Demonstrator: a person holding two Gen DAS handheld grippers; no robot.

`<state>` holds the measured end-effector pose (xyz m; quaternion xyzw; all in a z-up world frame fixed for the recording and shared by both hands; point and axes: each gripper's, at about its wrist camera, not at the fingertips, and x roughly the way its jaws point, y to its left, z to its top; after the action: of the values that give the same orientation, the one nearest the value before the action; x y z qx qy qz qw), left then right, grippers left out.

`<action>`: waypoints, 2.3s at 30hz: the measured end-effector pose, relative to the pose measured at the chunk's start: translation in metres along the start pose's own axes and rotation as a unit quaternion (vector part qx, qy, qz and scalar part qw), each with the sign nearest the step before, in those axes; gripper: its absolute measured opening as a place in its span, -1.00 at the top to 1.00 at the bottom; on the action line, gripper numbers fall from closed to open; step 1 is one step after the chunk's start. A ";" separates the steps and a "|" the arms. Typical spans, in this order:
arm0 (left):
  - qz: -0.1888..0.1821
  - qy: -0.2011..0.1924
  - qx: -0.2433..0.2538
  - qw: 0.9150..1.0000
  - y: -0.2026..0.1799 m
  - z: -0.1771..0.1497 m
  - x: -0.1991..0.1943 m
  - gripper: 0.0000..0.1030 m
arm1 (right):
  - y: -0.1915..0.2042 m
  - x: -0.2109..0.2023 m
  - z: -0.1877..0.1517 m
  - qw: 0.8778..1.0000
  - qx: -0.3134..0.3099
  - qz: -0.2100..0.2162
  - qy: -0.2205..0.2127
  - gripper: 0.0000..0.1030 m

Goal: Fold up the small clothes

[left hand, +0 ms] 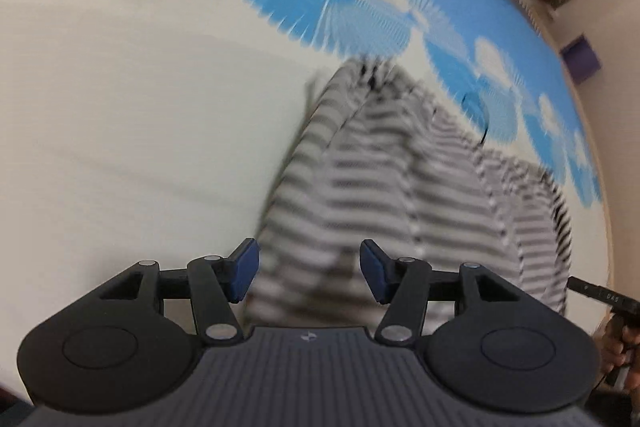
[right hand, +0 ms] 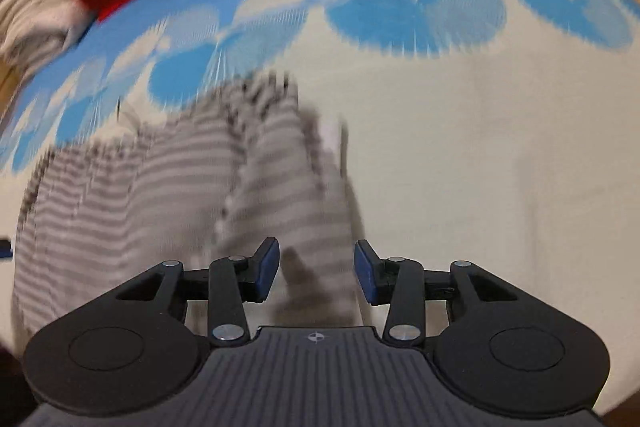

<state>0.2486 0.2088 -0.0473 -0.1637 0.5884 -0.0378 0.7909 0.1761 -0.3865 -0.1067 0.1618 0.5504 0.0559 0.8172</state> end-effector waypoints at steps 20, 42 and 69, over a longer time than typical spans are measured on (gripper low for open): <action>0.035 -0.015 0.081 0.996 0.008 -0.024 -0.026 1.00 | -0.015 -0.048 -0.023 0.998 0.037 0.029 -0.029 0.90; 0.063 -0.112 0.080 0.989 -0.049 0.000 0.002 0.05 | 0.007 -0.025 0.021 0.988 0.023 -0.016 -0.151 0.27; 0.129 -0.182 0.106 0.969 -0.092 0.063 0.069 0.86 | 0.055 0.057 0.089 0.975 -0.002 -0.132 -0.181 0.92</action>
<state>0.3413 0.1180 -0.0671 -0.0053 0.4429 0.0330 0.8960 0.2842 -0.3378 -0.1085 0.0935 0.4094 -0.0813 0.9039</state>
